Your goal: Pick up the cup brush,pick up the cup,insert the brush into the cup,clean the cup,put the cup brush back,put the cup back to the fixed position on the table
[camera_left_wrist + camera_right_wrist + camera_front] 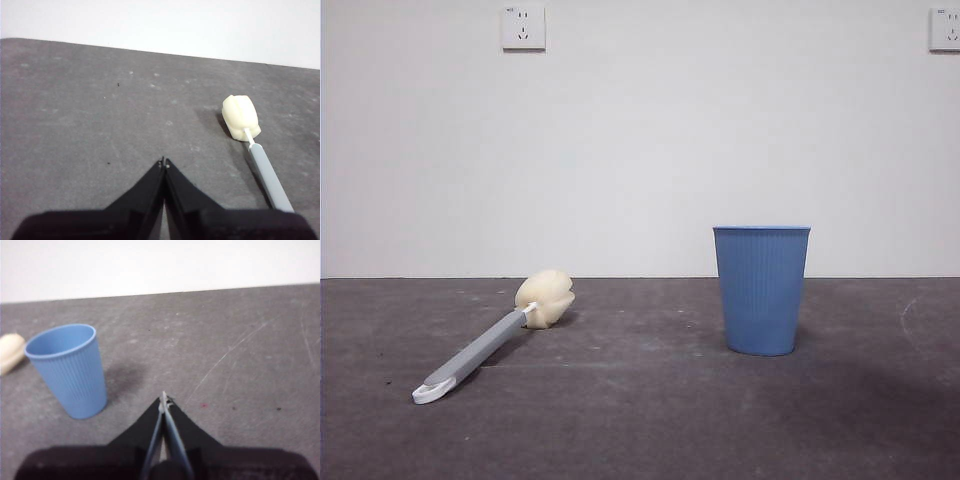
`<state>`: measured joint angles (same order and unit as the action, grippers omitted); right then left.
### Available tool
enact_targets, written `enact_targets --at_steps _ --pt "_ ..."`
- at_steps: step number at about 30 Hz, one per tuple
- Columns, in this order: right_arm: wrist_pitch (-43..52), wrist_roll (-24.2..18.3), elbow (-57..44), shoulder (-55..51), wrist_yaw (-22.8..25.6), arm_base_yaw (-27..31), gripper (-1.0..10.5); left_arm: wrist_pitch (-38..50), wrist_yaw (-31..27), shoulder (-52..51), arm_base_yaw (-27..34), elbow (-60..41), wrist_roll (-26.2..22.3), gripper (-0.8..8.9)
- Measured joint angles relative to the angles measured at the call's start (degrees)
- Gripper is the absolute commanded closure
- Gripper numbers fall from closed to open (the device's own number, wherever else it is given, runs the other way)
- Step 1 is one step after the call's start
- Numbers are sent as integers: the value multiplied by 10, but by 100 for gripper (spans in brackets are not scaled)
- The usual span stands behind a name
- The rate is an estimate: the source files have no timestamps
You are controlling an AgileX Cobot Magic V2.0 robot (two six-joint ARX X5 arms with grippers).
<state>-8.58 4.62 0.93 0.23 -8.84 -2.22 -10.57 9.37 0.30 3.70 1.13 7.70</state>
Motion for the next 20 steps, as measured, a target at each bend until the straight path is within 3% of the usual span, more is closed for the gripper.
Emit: enact_targets --at_steps 6,9,15,20 --pt "13 96 10 5 -2 0 958 -59 2 1 0 46 20 820" --pt "13 121 40 23 -14 0 958 -59 2 1 0 88 31 820" --pt "10 132 124 97 -62 0 958 -104 3 24 0 175 43 820" --pt "-75 107 225 183 -107 -1 958 -175 54 81 0 249 43 820"
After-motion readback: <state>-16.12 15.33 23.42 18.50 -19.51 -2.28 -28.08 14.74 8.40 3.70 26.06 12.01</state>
